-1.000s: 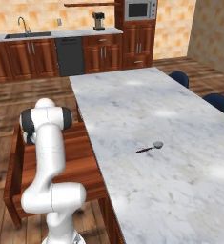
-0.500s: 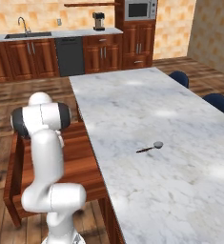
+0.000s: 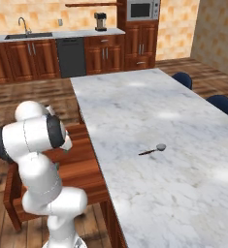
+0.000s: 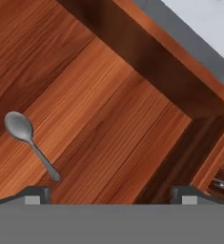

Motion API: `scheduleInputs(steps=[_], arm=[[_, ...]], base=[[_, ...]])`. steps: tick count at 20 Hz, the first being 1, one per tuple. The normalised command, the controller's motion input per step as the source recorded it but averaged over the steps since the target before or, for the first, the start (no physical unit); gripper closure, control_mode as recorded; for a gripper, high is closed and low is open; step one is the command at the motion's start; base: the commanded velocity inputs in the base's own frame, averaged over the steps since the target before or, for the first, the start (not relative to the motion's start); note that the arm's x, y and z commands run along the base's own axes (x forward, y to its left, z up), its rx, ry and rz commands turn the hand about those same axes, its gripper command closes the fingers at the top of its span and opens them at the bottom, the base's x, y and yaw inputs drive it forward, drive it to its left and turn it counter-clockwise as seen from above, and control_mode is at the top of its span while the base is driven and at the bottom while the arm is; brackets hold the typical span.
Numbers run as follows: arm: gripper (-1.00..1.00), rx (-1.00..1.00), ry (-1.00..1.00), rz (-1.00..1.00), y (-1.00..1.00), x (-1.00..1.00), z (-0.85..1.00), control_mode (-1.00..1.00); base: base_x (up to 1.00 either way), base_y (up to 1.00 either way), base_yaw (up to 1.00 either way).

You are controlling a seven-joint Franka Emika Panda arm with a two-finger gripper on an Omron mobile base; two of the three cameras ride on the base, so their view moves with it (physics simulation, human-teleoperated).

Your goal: Organize the utensils by type. Pick up the wooden spoons from the counter and place them in the open cabinet. Then pick up the metallic utensils from the counter and place them in the open drawer.

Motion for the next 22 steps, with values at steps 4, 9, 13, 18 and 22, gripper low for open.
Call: scheduleInputs(steps=[4, 9, 13, 18, 22], arm=[[-1.00, 0.00, -0.22, -0.06, -0.71, -0.38, 0.60, -1.00], [-1.00, 0.00, -0.21, -0.06, -0.74, -0.34, 0.56, -1.00], [-1.00, 0.03, -0.17, -0.05, -0.76, -0.30, 0.55, -1.00], [-1.00, 0.06, -0.12, -0.04, -0.78, -0.24, 0.58, -1.00], [-1.00, 0.05, -0.01, -0.06, -0.75, -0.08, 0.49, -1.00]], base=[[0.00, 0.00, 0.00], [0.00, 0.00, 0.00], [0.00, 0.00, 0.00], [0.00, 0.00, 0.00], [0.00, 0.00, 0.00]])
